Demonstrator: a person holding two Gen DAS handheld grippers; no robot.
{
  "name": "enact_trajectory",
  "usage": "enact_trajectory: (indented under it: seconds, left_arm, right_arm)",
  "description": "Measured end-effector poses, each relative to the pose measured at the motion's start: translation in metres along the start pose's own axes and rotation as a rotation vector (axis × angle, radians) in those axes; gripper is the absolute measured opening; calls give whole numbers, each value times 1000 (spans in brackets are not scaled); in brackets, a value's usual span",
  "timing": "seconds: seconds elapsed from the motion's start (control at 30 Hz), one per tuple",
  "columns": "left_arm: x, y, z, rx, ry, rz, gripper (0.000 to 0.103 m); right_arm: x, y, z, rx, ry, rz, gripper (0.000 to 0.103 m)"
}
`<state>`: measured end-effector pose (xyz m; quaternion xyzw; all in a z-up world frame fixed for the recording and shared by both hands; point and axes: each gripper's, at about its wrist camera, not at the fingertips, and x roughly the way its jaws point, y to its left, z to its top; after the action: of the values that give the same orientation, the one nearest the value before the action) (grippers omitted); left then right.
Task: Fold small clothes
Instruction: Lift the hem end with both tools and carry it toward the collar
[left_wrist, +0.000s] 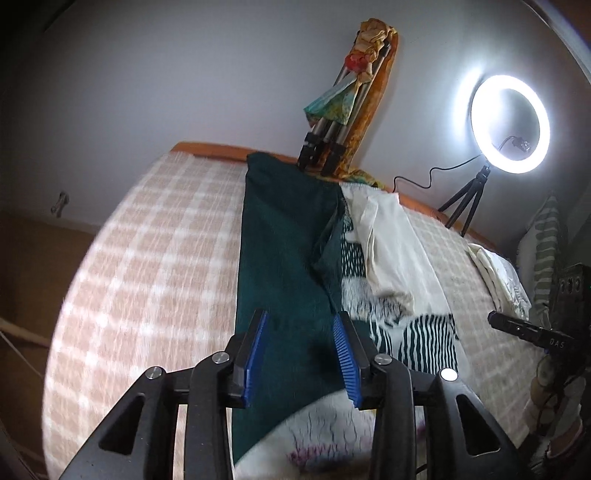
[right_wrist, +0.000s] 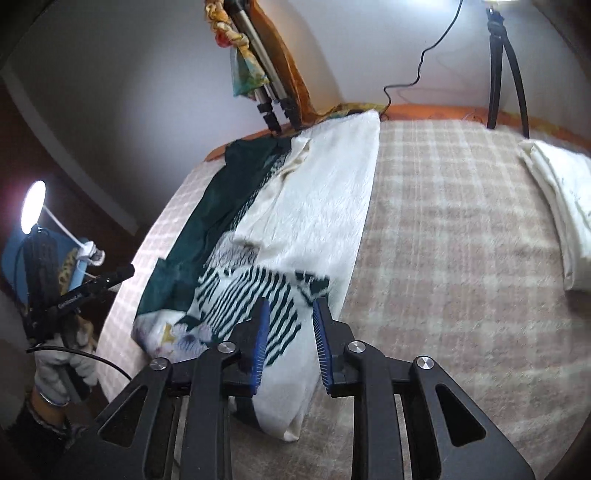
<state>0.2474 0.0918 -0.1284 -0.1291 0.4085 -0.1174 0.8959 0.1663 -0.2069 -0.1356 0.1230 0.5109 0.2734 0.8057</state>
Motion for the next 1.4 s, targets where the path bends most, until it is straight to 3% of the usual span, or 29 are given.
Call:
enact_trajectory:
  seconds: [0.2,0.43,0.6,0.8,1.1,1.27,1.37,1.4]
  left_arm:
    - [25,4,51,61,-8,25,50]
    - [88,30,109,18,6,26,50]
    - [133,44,139,10,22,37,51]
    - [173,62,159,-31,43,61,54]
    - [209,67,178,-75,50,9,54]
    - [223,63,183,-69,60,12,48]
    - [230,62,184,-73,69,17,31]
    - [231,62,184,-74,71,20,29]
  right_arm:
    - [2,-7,40,-20,-29,-11,41]
    - [41,-33,100,-32,-33,-52,41]
    - [79,-68,134,60,-32,-31,41]
    - [118,-96,161,144,-18,8,41]
    - [162,-116,196,200,-15,5,44]
    - [175,-118,208,221,-25,19,44]
    - [180,-115,211,216,-32,27,43]
    - [181,-112,212,204,-32,21,35]
